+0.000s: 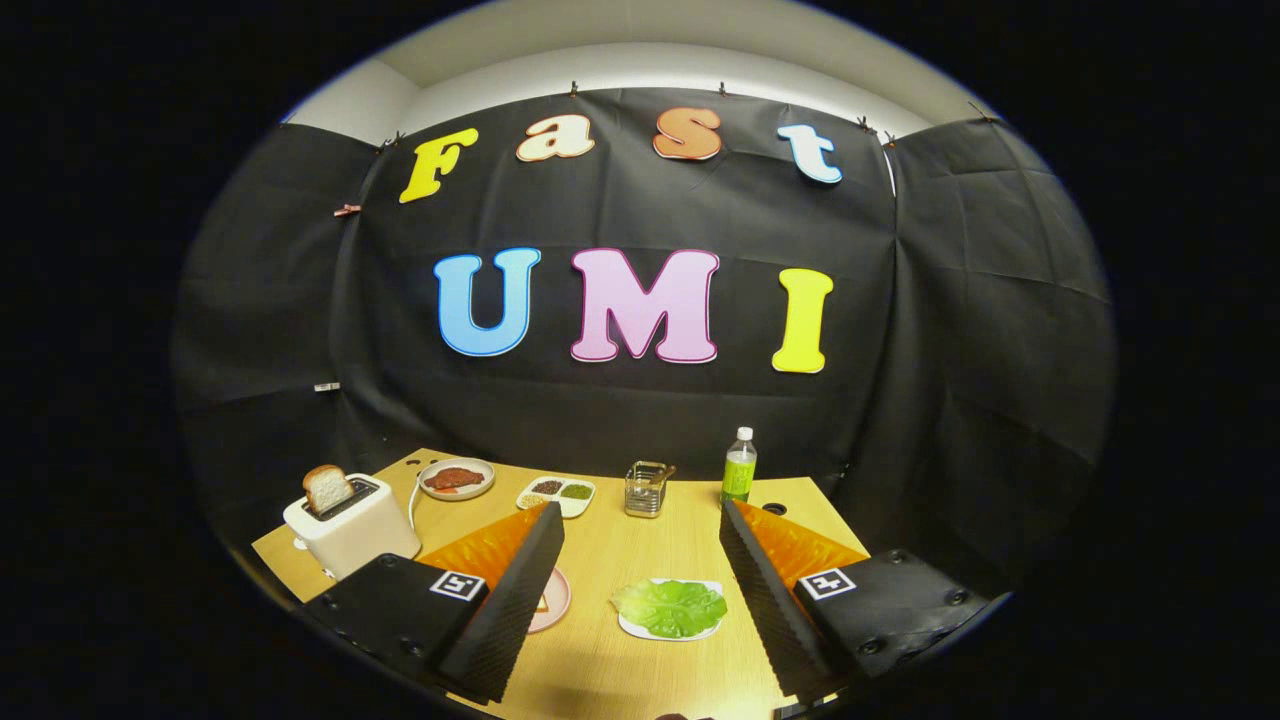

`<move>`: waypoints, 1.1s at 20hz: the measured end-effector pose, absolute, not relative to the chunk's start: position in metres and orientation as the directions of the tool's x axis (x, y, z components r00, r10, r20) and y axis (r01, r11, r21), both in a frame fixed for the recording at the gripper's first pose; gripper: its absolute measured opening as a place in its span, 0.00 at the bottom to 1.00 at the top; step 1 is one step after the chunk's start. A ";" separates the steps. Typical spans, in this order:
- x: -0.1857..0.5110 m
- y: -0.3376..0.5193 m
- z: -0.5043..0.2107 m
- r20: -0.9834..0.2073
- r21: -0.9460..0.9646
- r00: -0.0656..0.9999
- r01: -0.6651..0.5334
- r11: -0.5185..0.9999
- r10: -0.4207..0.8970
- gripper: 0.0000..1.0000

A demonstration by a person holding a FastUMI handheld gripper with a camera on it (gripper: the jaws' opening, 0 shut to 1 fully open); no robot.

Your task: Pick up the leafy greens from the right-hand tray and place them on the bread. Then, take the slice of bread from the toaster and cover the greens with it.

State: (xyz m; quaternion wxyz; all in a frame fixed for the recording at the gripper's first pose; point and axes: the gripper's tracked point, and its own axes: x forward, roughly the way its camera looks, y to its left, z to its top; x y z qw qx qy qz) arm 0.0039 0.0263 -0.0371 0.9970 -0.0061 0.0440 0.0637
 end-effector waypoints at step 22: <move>0.100 -0.013 -0.225 -0.509 0.009 0.840 -0.214 0.977 0.188 0.98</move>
